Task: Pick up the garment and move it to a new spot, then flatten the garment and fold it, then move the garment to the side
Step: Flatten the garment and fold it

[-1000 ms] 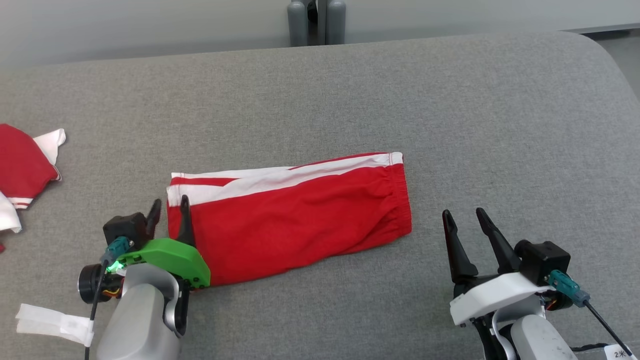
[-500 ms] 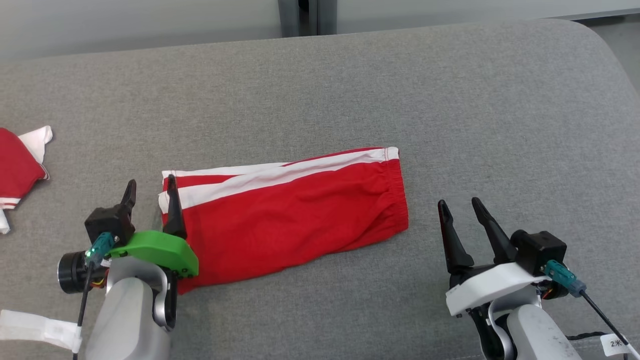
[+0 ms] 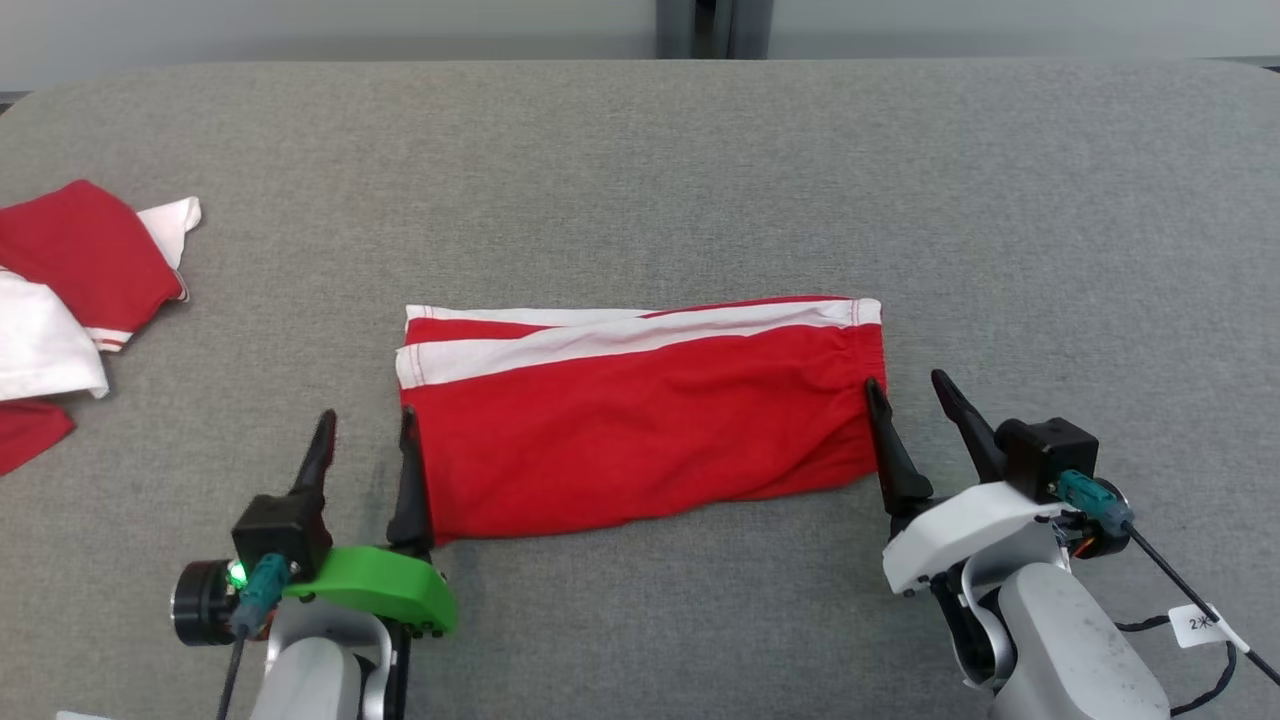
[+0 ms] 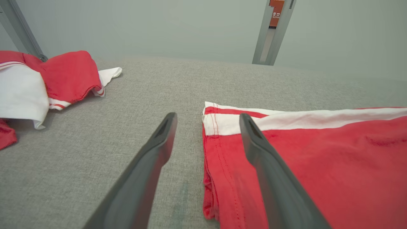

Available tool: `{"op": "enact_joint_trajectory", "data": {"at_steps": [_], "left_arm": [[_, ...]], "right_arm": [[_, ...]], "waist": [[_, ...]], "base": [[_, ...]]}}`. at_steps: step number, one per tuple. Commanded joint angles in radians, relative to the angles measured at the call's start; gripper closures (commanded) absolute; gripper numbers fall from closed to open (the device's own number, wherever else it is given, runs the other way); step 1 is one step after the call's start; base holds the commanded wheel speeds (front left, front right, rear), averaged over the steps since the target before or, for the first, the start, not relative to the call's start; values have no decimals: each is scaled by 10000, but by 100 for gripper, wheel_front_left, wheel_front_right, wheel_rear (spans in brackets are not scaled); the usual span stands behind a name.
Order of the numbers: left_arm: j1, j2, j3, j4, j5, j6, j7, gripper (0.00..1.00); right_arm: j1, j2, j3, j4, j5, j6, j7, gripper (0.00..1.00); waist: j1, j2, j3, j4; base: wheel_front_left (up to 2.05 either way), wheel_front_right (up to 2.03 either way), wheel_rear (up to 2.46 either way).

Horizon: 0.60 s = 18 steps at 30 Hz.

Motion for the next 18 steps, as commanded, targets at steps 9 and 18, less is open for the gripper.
{"op": "enact_joint_trajectory", "data": {"at_steps": [9, 18], "left_arm": [[652, 14, -609, -462, -191, 240, 0, 0], [756, 11, -660, -614, -176, 236, 2, 0]], "right_arm": [[-303, -18, -351, 1710, 354, -15, -1, 0], [-168, 2, 496, 2270, 1844, -7, 22, 91]], "waist": [[0, 0, 23, 1095], [0, 0, 43, 1444]], "base": [[0, 0, 0], [0, 0, 0]]}}
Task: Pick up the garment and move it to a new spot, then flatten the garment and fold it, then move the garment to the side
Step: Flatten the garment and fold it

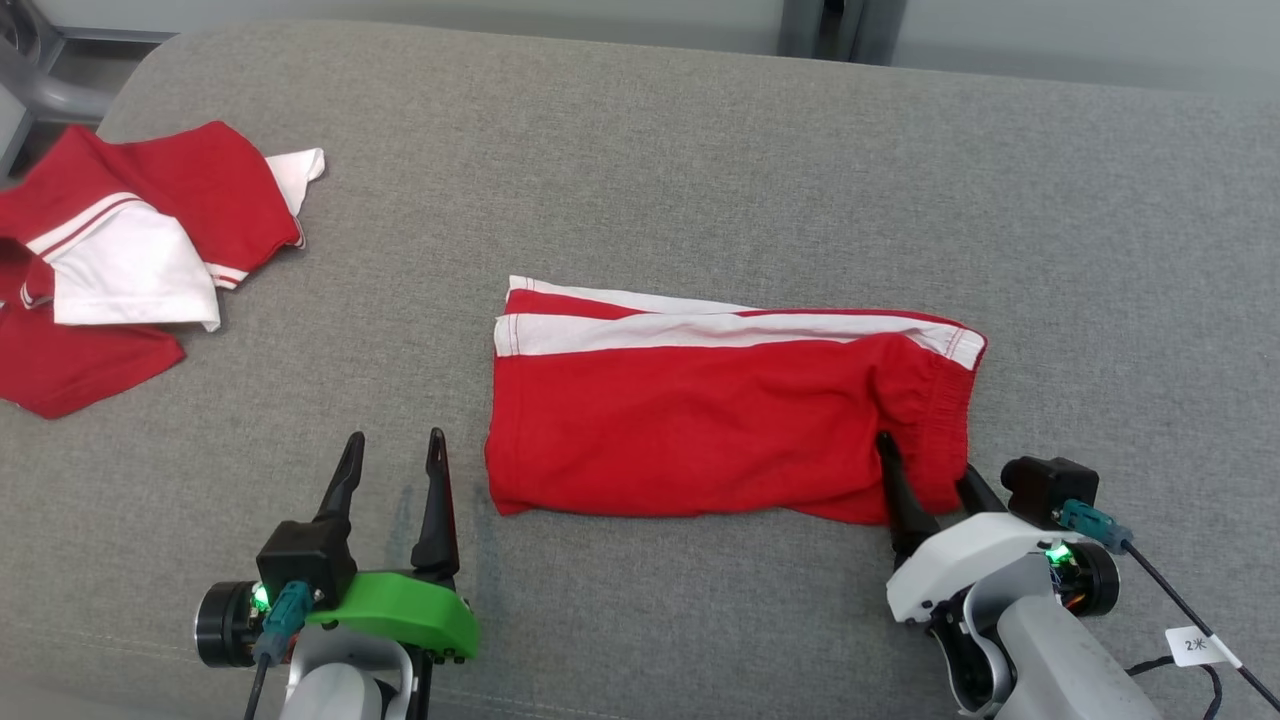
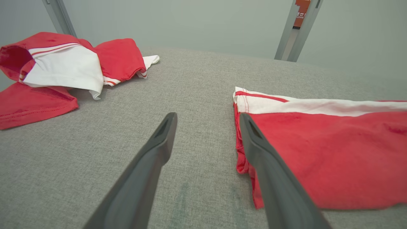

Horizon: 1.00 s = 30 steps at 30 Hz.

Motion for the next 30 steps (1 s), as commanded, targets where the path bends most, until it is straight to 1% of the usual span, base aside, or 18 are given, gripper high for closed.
{"op": "enact_joint_trajectory", "data": {"at_steps": [1, 5, 10, 13, 15, 17, 21, 23, 26, 30], "left_arm": [[135, 30, -20, -31, 20, -13, 2, 0], [112, 30, -64, -52, 23, -63, 2, 0], [132, 30, -198, -18, -42, -46, 2, 0], [174, 31, -305, 36, -81, -64, 2, 0], [170, 31, -383, 71, -134, -56, 2, 0], [165, 31, -496, 142, -226, -38, 2, 0], [72, 31, -758, 295, -383, -22, 2, 0], [-4, 34, -924, 441, -433, -77, 2, 0], [-125, 31, -1093, 552, -438, -102, 0, 0], [-217, 31, -1395, 673, -590, -72, 2, 0]], "right_arm": [[80, 34, 198, 188, 200, 3, 53, 100], [23, 27, 114, 37, 544, 1, 50, 100], [259, -32, -445, -509, 756, -4, 38, 100], [319, 0, -652, -767, 566, -4, 30, 100], [237, 7, -582, -952, 464, -4, 30, 100], [111, 7, -355, -1235, 563, -4, 30, 100], [-185, 17, 620, -1824, 939, 1, 30, 100], [-370, 7, 1194, -2009, 1234, 1, 30, 100], [-675, 0, 1801, -1933, 1609, 1, 30, 100], [-1208, 1, 2238, -1450, 1542, 1, 30, 100]], "waist": [[0, 0, 14, 10], [0, 0, 77, -75], [0, 0, -15, -312], [0, 0, -90, -443], [0, 0, -118, -503], [0, 0, -145, -507], [0, 0, -167, -343], [0, 0, -202, -115], [0, 0, -231, 300], [0, 0, -197, 1139]], "base": [[0, 0, 0], [0, 0, 0], [0, 0, 0], [0, 0, 0], [0, 0, 0], [0, 0, 0], [0, 0, 0], [0, 0, 0], [0, 0, 0], [0, 0, 0]]}}
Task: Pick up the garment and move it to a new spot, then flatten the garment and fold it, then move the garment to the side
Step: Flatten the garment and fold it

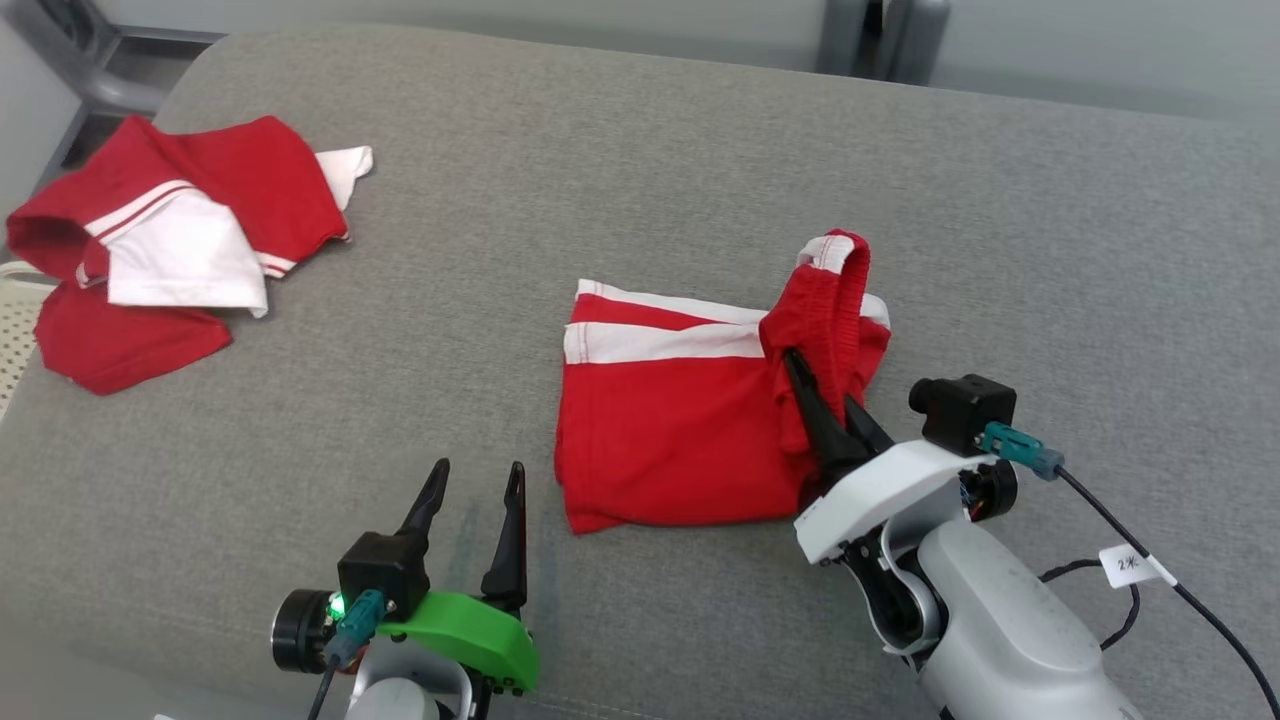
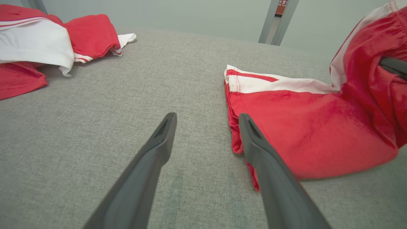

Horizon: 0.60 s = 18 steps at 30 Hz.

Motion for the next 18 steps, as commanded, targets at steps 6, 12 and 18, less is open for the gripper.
{"op": "enact_joint_trajectory", "data": {"at_steps": [6, 12, 18], "left_arm": [[-45, 33, -236, 66, -219, 86, 2, 0], [-31, 26, -228, -76, -372, 106, 2, 0], [-131, 29, -67, -326, -180, 181, 2, 0]], "right_arm": [[-847, -29, 460, 795, -284, -1, 2, 70], [-1010, -43, 1223, 444, -77, -1, 2, 0], [-470, -55, 984, -335, -512, -2, 2, 0]], "waist": [[0, 0, 85, 1684], [0, 0, 20, 1790], [0, 0, -145, 898]], "base": [[0, 0, 0], [0, 0, 0], [0, 0, 0]]}}
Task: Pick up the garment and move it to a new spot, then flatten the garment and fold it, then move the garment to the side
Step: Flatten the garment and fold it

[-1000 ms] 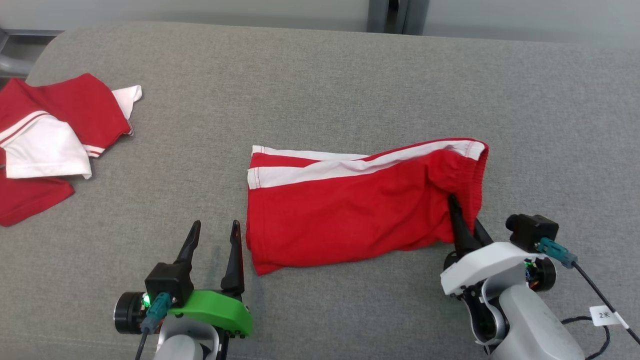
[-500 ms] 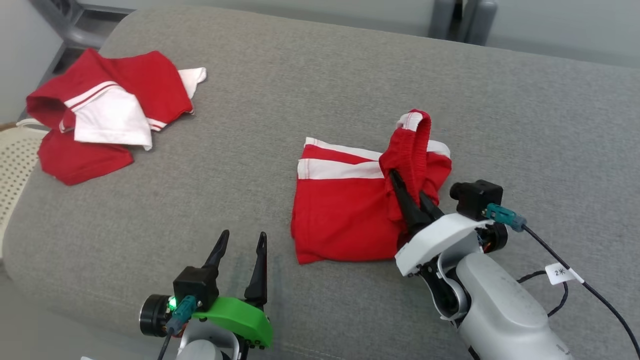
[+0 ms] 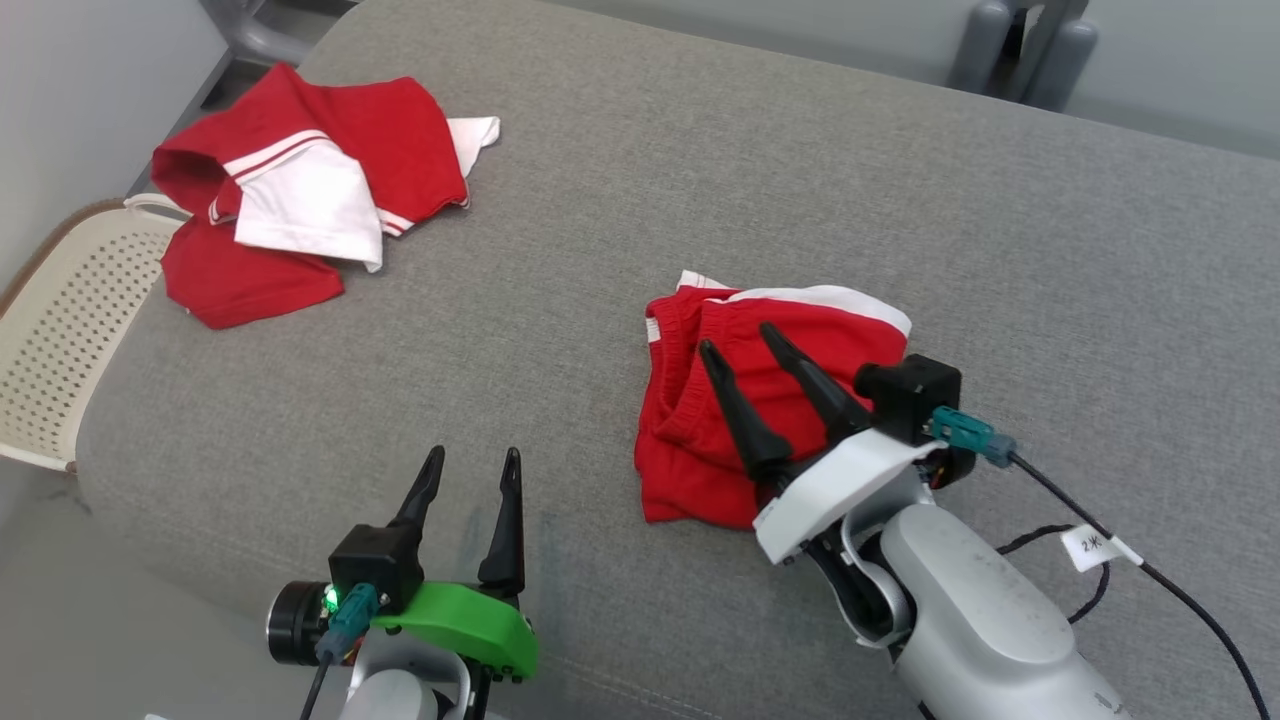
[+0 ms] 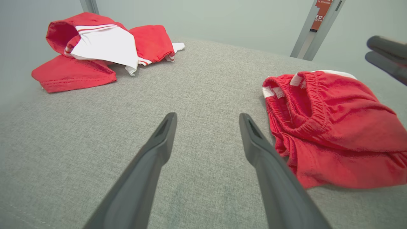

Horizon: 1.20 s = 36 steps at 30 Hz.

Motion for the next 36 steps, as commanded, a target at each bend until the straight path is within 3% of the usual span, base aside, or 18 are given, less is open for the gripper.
{"op": "enact_joint_trajectory", "data": {"at_steps": [1, 7, 13, 24, 36], "left_arm": [[-127, 24, 64, -68, 93, 40, 2, 0], [-257, 29, 253, -301, 439, 238, 2, 0], [-121, 33, 544, -420, 837, 408, 2, 0], [329, 30, 1024, -321, 1325, 192, 2, 0], [298, 32, 1212, -210, 1434, 51, 2, 0]], "right_arm": [[282, -75, -396, -124, -362, -4, 2, 0], [1303, -52, -3115, -765, -2194, -3, 2, 0], [2208, -49, -4782, -1366, -3298, -3, 2, 0], [3093, -49, -5442, -1456, -3557, -3, 2, 0], [3153, -50, -5389, -1459, -3579, -3, 2, 0]], "waist": [[0, 0, -178, -825], [0, 0, -254, -1797], [0, 0, -368, -2534], [0, 0, -591, -3214], [0, 0, -551, -3254]], "base": [[0, 0, 0], [0, 0, 0], [0, 0, 0], [0, 0, 0], [0, 0, 0]]}}
